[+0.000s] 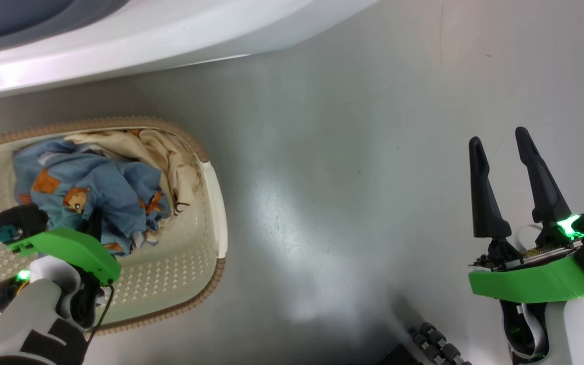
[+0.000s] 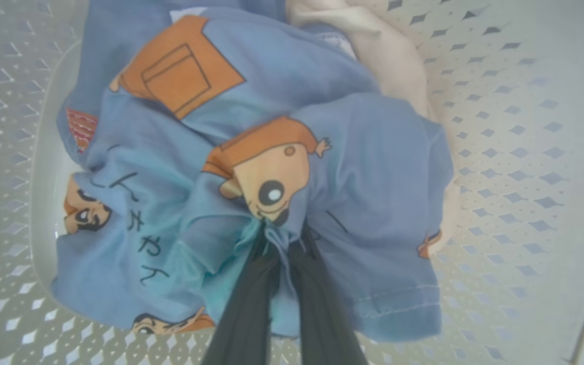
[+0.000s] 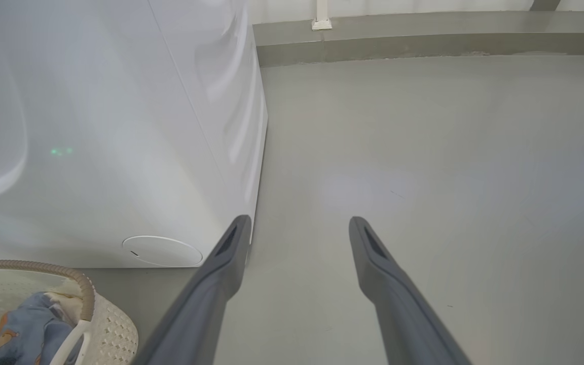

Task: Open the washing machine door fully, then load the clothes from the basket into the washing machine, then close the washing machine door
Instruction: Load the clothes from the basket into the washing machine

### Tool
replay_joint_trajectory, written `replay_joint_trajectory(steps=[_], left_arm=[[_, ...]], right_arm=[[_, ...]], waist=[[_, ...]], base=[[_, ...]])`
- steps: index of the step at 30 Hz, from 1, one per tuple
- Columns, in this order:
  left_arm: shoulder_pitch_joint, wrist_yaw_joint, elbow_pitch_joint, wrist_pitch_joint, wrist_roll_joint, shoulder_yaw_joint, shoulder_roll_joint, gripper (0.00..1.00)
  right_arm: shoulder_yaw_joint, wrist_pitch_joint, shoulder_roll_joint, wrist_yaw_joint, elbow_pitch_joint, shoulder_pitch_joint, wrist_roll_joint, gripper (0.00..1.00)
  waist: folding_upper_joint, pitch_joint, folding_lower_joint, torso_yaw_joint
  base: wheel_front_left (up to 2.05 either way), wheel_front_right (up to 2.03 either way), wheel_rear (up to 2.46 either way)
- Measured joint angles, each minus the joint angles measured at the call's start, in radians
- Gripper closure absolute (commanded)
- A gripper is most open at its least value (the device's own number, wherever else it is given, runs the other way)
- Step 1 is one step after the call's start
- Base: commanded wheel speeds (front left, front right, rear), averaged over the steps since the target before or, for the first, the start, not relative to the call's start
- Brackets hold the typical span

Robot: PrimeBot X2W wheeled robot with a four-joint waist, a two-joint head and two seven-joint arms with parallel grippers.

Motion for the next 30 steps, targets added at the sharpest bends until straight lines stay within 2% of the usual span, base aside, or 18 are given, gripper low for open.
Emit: replay_joint_trajectory(steps=[16,22,30], left_arm=[[0.034,0.0,-0.094,-0.063,-0.013,-0.014,-0.01,1.0],[0.101,0.0,-0.189,-0.063,0.081,0.093,-0.025,1.0],[0.249,0.0,-0.33,-0.069,0.27,0.25,-0.08,1.0]], right_arm=[[-0.014,0.0,-0.003,0.0,0.004,0.0,-0.028,0.0],[-0.025,0.0,-0.021,0.0,0.007,0.0,-0.031,0.0],[-0.03,0.0,-0.035,0.0,0.017,0.01,-0.033,0.0]], waist=[[0.0,-0.051,0.0,0.053],[0.0,-0.095,0.0,0.089],[0.0,-0.182,0.0,0.128]], base=[[0.0,0.0,0.0],[0.0,0.0,0.0],[0.0,0.0,0.0]])
